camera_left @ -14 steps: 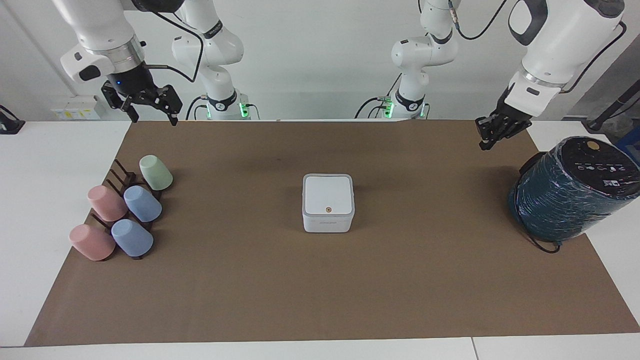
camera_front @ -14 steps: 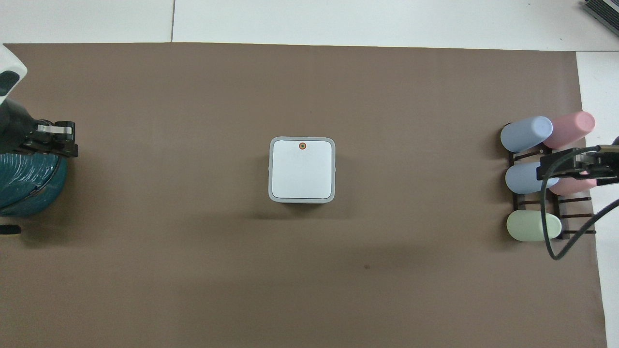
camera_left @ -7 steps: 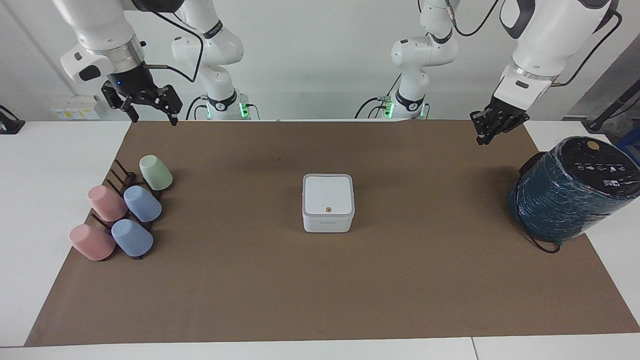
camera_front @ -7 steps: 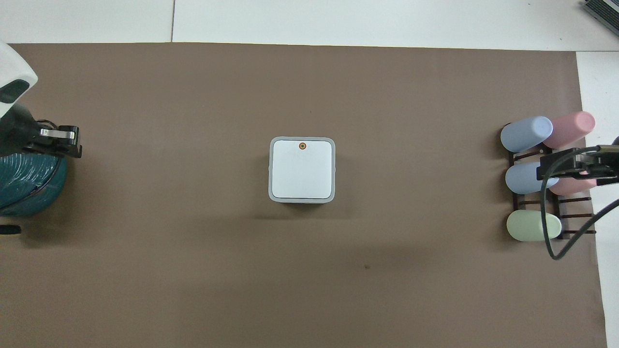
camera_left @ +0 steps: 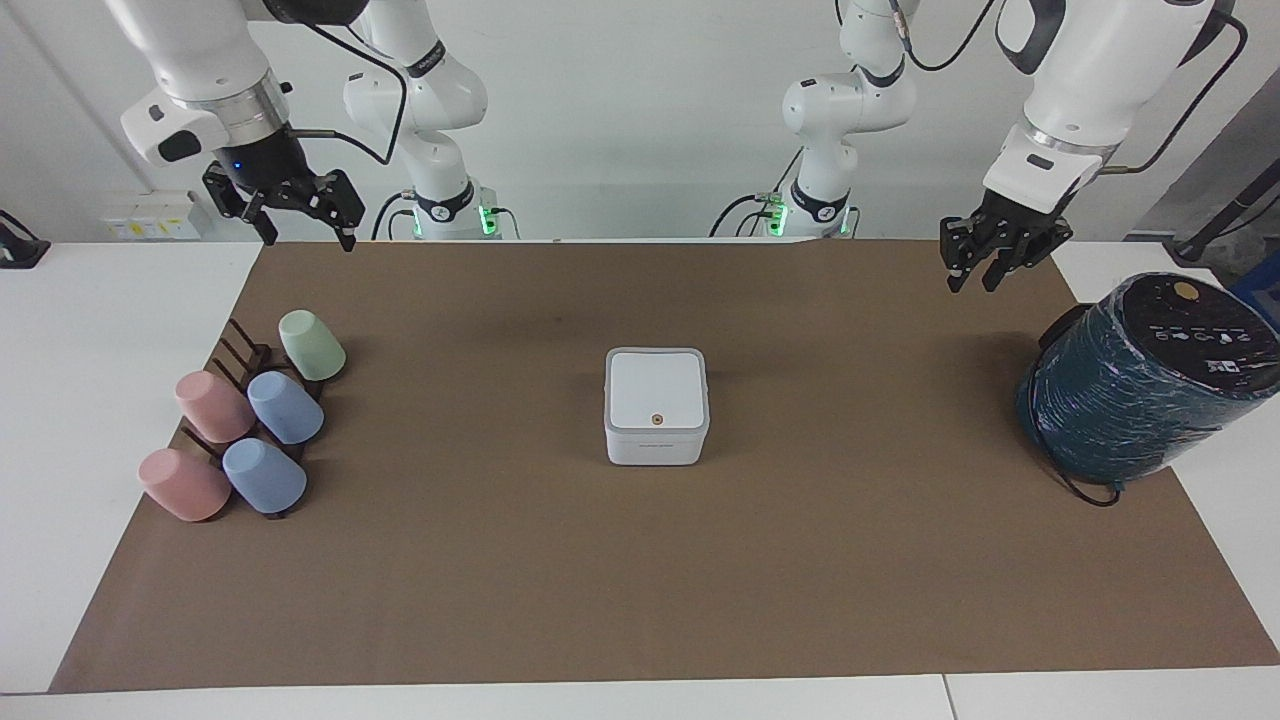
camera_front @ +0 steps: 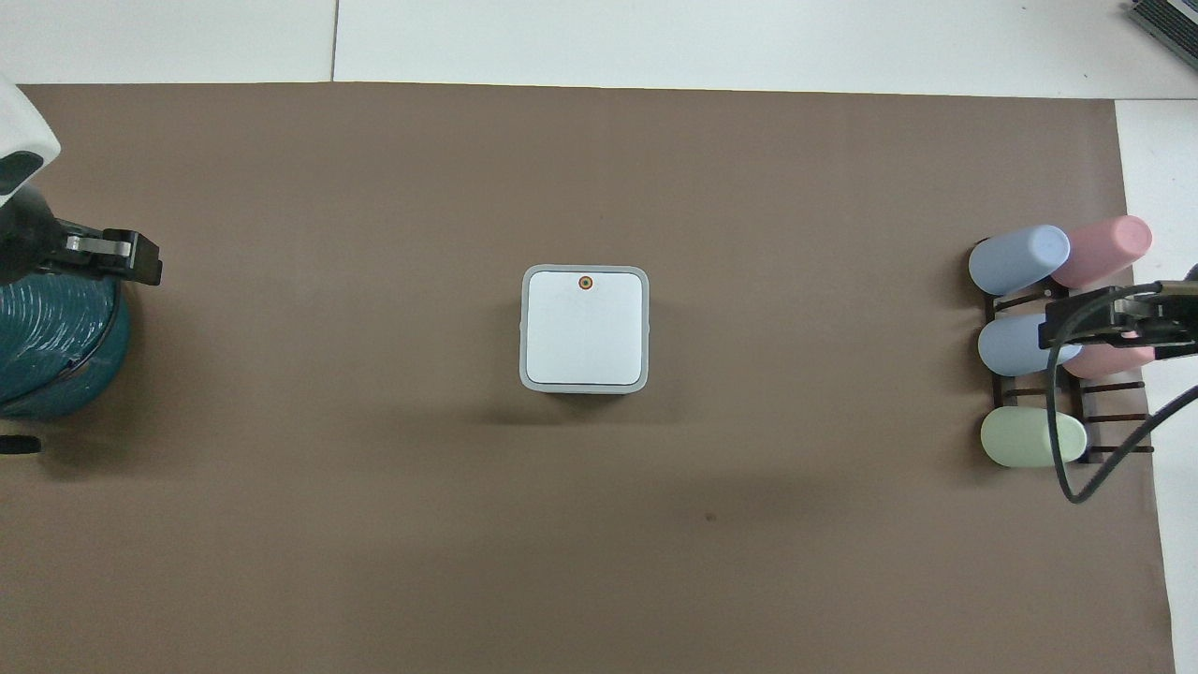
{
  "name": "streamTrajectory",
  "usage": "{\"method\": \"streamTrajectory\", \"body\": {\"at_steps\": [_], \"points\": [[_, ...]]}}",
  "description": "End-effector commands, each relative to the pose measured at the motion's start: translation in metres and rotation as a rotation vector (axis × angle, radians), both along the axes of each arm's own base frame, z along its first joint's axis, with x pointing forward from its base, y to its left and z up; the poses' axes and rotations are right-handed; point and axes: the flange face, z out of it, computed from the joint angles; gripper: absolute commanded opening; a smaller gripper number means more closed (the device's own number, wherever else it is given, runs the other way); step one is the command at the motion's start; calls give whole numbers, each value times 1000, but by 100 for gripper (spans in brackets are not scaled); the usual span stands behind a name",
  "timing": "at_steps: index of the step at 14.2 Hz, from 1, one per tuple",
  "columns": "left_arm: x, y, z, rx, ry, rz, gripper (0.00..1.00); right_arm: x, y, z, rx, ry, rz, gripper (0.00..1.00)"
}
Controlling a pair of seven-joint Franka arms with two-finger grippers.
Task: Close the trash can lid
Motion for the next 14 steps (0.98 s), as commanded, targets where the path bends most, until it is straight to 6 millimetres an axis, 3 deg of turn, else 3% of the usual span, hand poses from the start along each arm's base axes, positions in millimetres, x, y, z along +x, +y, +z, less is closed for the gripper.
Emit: {"method": "streamTrajectory", "body": {"at_steps": [1, 3, 4, 14], "points": [[-5, 2, -2, -2, -14, 1, 64, -4, -3, 3, 9, -4, 22, 100], [-8, 1, -7, -20, 0, 62, 96, -4, -3, 3, 9, -6, 22, 100], [-9, 1, -8, -19, 3, 64, 100, -4, -3, 3, 10, -6, 22, 100], [-12, 1, -11, -15, 10, 59, 100, -4, -3, 3, 10, -6, 22, 100]]}}
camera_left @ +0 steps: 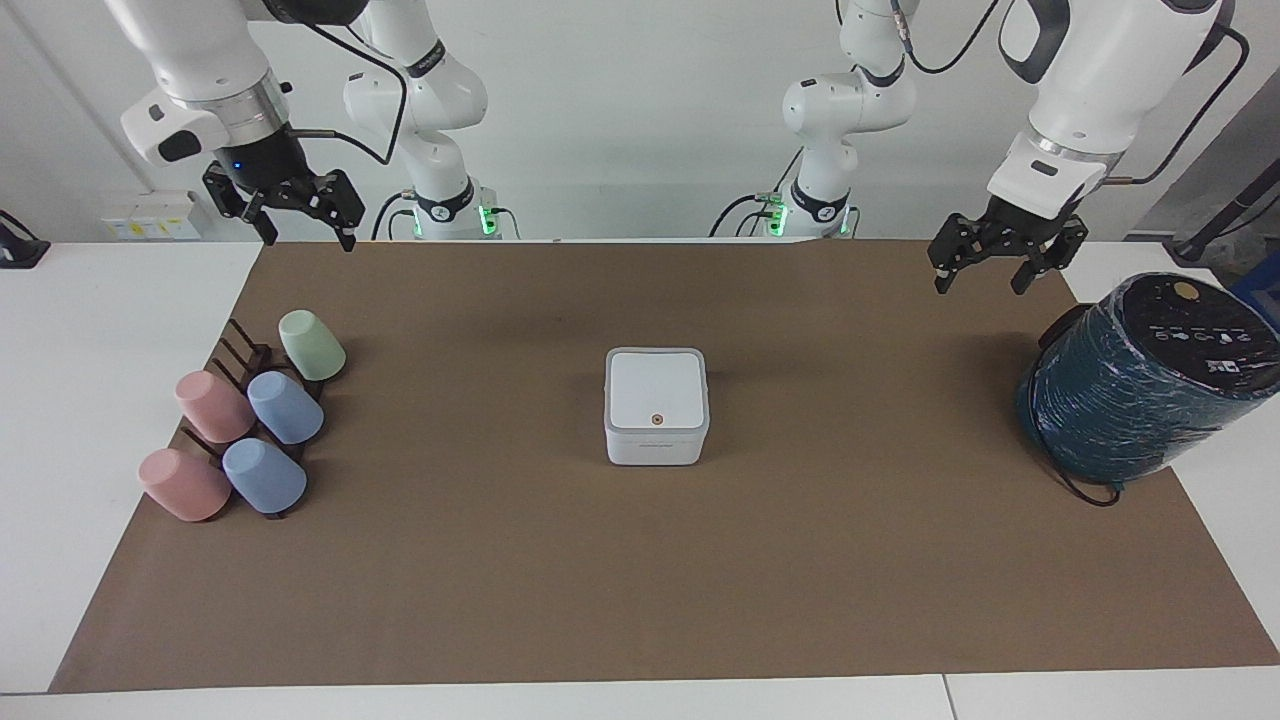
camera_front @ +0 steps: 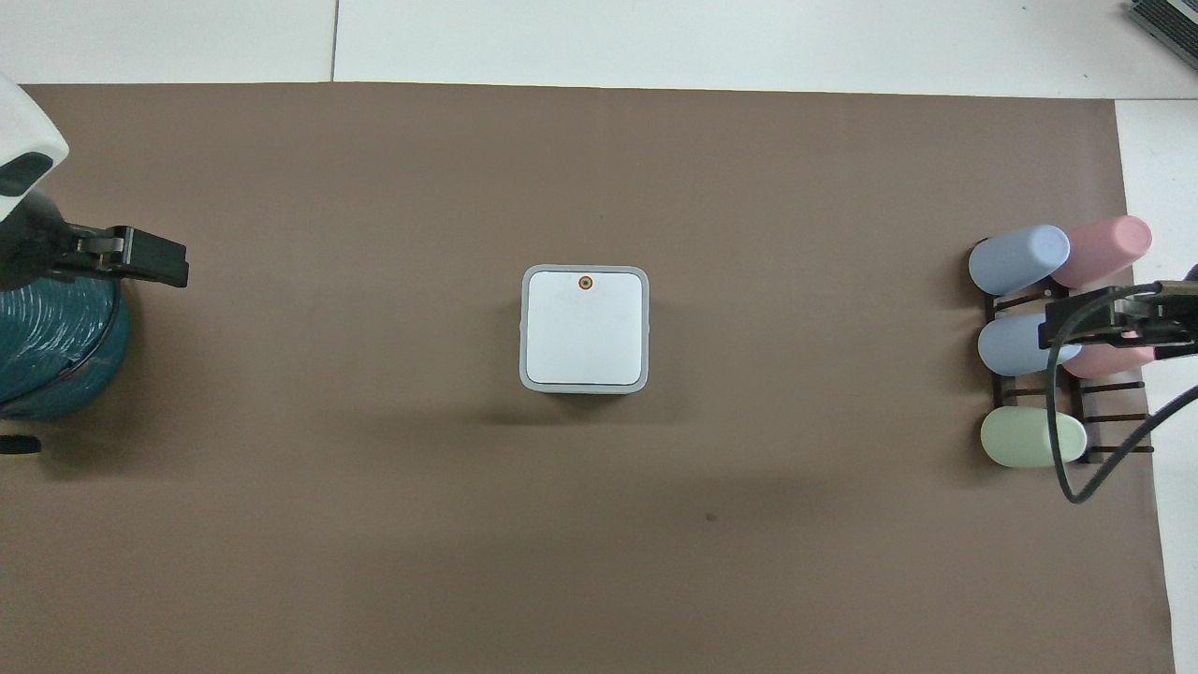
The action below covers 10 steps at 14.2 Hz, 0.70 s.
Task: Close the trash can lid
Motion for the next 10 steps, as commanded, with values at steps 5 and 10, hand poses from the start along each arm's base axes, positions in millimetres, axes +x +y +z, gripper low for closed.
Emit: {"method": "streamTrajectory", "body": {"at_steps": [5, 10], "points": [[-12, 3, -1, -1, -11, 12, 100, -4, -3, 3, 9, -6, 22, 100], [-10, 1, 0, -1, -21, 8, 100, -4, -3, 3, 9, -6, 22, 100]]}}
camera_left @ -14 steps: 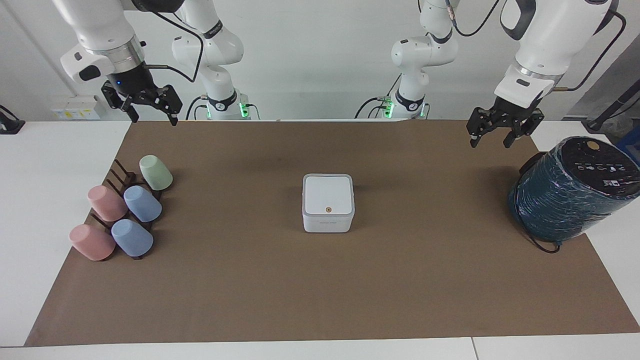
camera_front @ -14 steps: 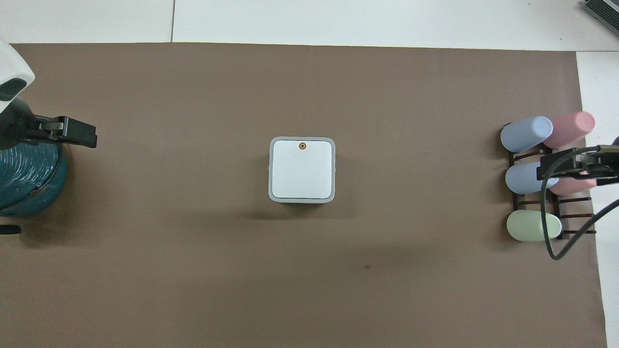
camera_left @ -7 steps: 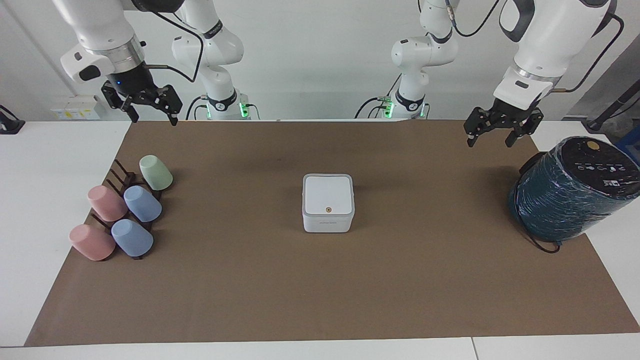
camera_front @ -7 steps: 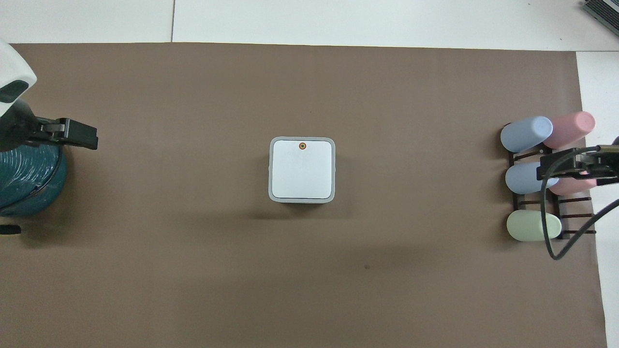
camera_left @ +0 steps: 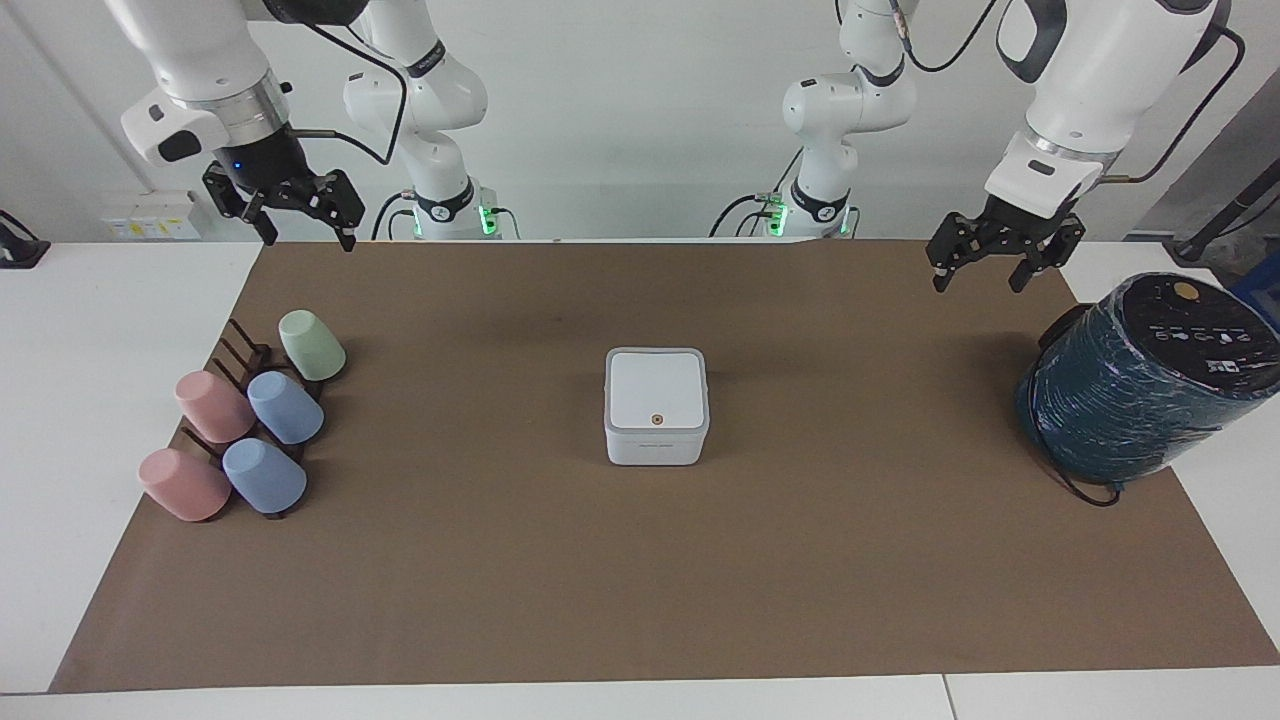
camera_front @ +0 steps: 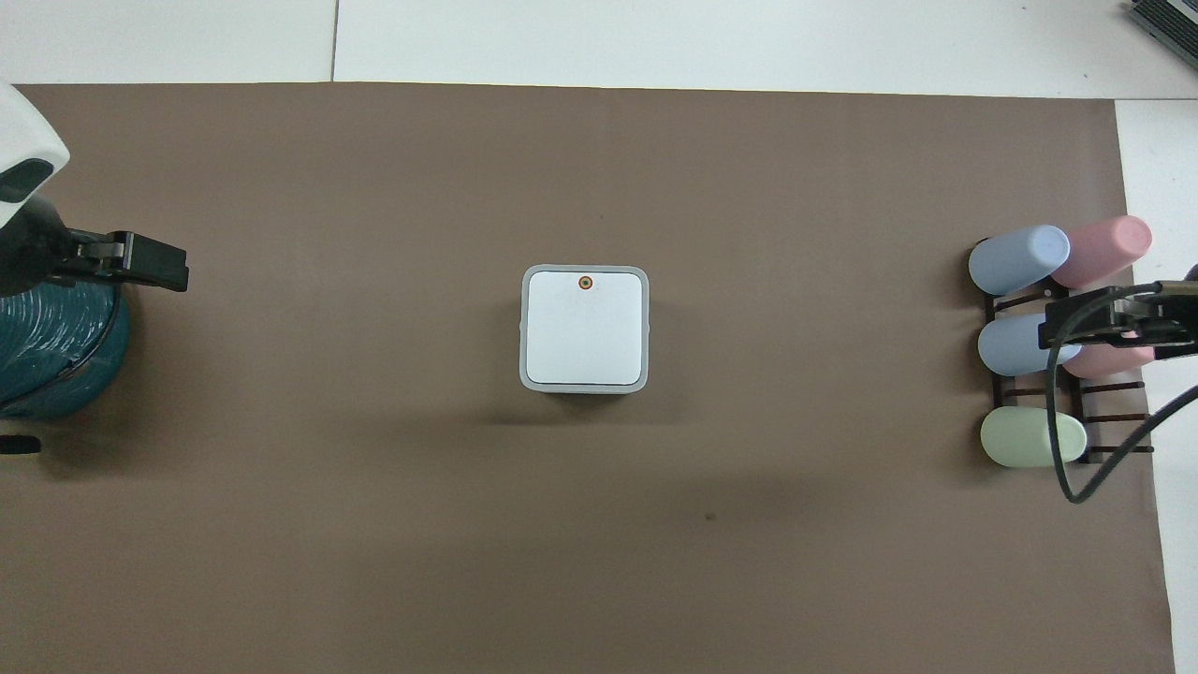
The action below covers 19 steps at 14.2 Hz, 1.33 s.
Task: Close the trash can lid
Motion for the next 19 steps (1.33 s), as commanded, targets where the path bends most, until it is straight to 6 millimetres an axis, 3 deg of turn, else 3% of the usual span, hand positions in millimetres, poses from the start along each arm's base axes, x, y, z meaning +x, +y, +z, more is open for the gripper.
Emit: {"method": "streamTrajectory", "body": {"at_steps": [1, 4, 6, 19], "points": [[-8, 1, 0, -2, -17, 8, 100, -4, -3, 3, 9, -4, 22, 100], [-5, 20, 0, -2, -20, 37, 100, -4, -3, 3, 10, -6, 22, 100], [-4, 22, 1, 0, -32, 38, 100, -4, -3, 3, 10, -6, 22, 100], [-6, 16, -1, 2, -28, 26, 100, -4, -3, 3, 10, -6, 22, 100]]}}
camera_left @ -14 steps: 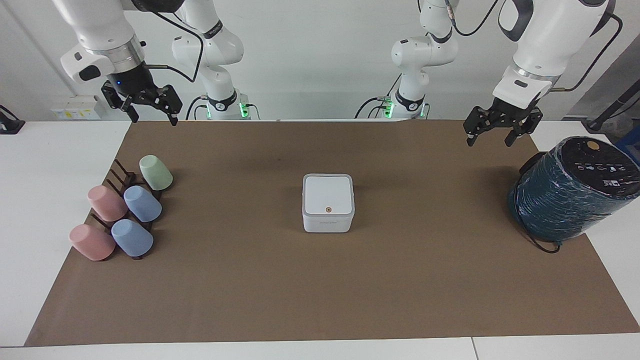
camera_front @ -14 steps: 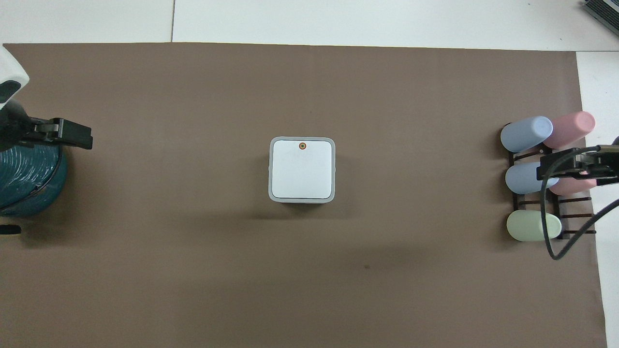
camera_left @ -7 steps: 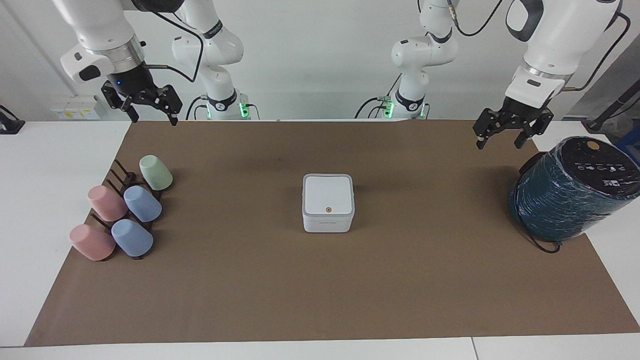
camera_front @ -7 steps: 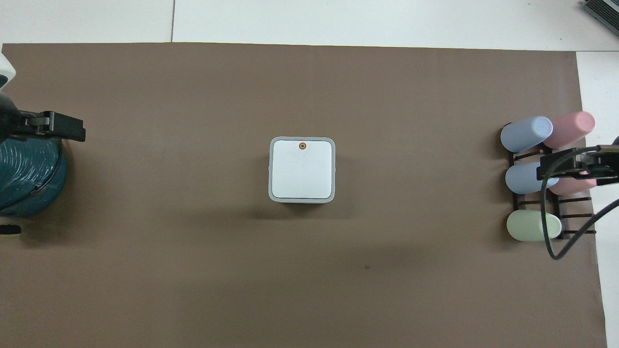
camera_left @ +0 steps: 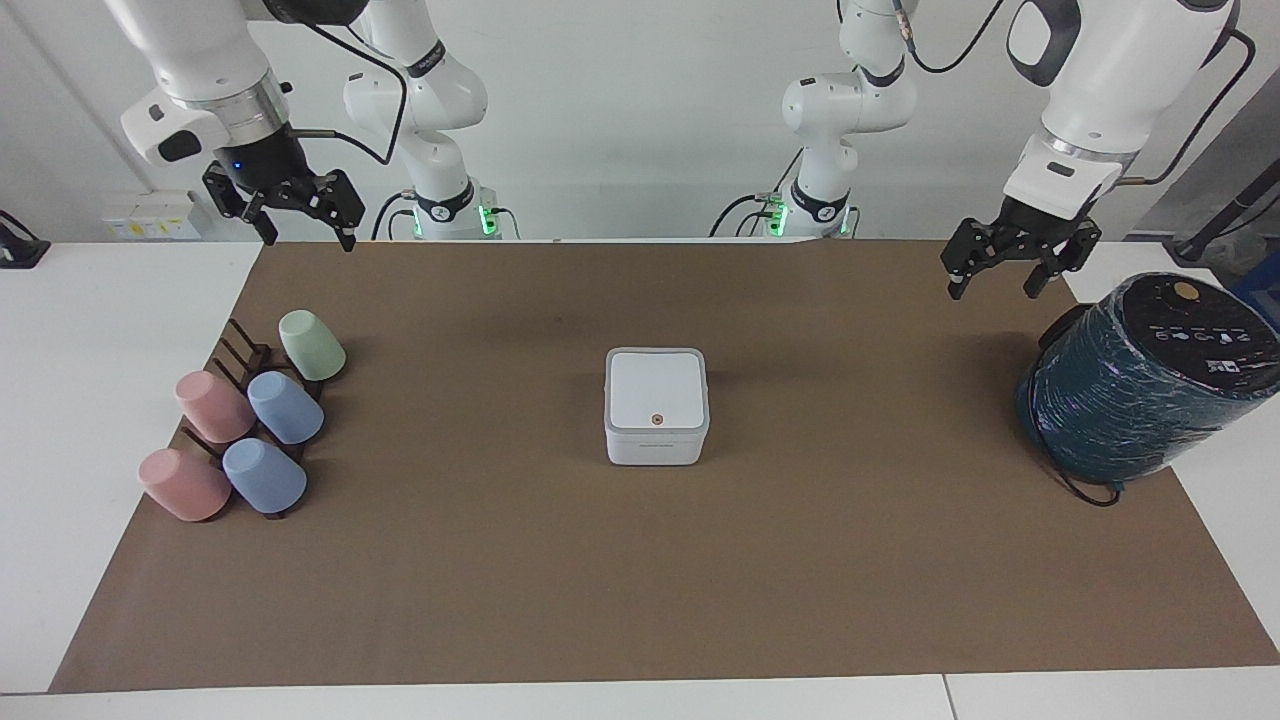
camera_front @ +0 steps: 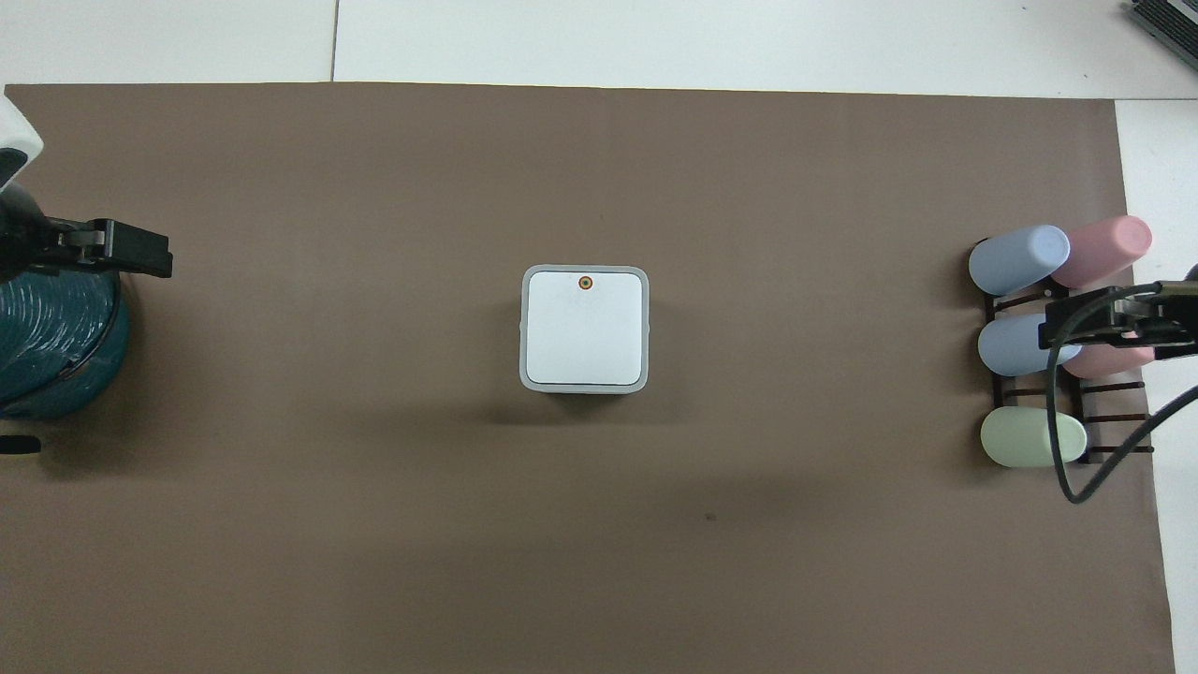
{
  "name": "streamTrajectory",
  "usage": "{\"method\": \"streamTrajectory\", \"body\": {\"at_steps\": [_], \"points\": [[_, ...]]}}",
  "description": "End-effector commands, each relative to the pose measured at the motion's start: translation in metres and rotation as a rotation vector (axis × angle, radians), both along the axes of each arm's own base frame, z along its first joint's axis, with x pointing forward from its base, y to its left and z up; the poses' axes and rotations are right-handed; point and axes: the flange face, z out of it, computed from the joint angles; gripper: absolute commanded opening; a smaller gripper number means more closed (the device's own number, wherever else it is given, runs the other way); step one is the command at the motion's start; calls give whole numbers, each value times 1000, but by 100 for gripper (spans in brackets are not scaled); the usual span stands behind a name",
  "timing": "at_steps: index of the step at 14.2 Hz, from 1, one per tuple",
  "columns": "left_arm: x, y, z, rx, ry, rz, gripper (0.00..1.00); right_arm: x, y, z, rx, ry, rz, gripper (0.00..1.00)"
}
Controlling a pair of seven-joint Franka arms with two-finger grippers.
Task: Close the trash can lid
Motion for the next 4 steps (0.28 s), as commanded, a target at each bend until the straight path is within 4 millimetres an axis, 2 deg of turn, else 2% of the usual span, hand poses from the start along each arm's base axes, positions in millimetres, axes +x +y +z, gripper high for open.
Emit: {"method": "streamTrajectory", "body": {"at_steps": [1, 4], "points": [[-12, 0, 0, 4, 5, -2, 100, -4, -3, 3, 10, -6, 22, 100], [-13, -2, 1, 4, 3, -6, 100, -4, -3, 3, 9, -6, 22, 100]]}}
